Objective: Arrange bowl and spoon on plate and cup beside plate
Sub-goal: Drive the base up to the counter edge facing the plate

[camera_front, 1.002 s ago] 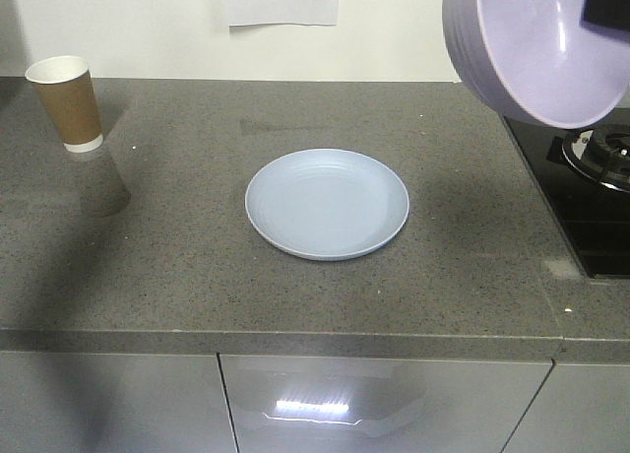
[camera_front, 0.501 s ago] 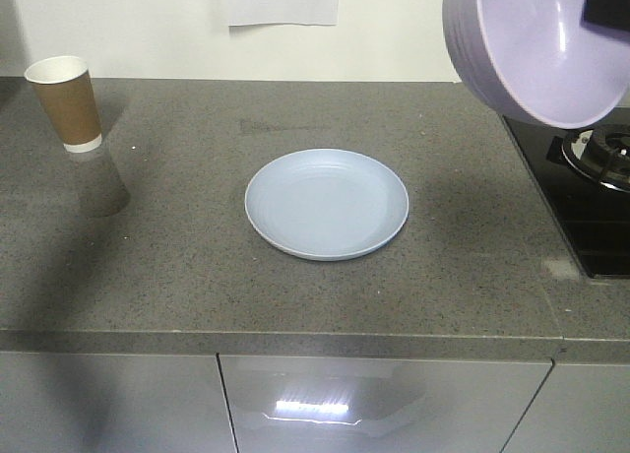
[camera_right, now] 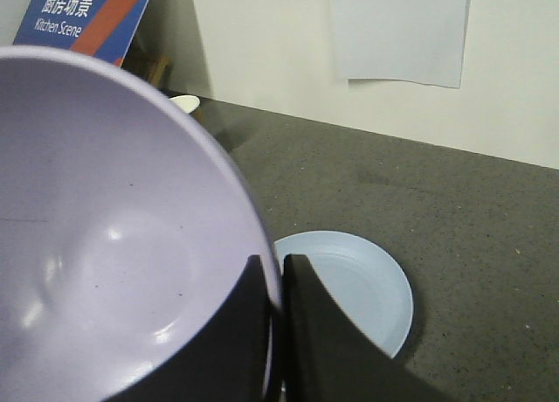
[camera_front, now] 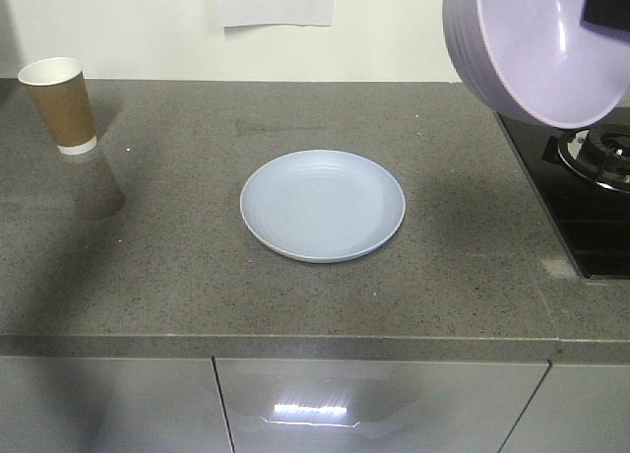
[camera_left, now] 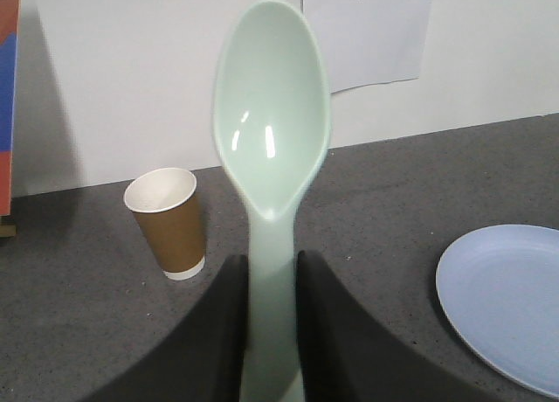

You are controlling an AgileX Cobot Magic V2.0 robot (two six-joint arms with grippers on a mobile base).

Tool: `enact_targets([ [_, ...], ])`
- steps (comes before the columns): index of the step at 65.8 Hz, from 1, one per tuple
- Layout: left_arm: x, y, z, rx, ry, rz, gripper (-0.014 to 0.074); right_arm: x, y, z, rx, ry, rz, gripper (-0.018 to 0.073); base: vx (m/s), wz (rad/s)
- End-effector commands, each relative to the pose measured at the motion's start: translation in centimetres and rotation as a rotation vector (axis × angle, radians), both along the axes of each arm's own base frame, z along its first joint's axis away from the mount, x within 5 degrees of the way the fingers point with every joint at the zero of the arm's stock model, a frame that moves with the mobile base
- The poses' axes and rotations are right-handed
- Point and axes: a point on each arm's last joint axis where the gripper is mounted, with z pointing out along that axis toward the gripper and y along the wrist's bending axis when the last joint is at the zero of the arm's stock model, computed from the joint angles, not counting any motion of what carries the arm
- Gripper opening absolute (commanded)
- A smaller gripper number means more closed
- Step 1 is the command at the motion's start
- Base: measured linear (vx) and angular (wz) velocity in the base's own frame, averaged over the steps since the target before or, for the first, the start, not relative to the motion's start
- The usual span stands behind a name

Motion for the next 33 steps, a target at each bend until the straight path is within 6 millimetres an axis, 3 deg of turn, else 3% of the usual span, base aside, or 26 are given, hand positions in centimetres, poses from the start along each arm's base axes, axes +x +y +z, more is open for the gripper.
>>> enact_targets([
  [1, -0.5, -0.04, 1.81, -0.015, -0.116, -0.003, -0.0006, -0.73, 0.22, 1.86, 0.049, -0.087, -0.017, -0.0006, 0.02, -0.03],
  [33, -0.5, -0.04, 1.81, -0.015, -0.116, -0.003, -0.0006, -0.73, 0.22, 1.86, 0.049, -0.087, -0.017, -0.0006, 0.01, -0.01],
])
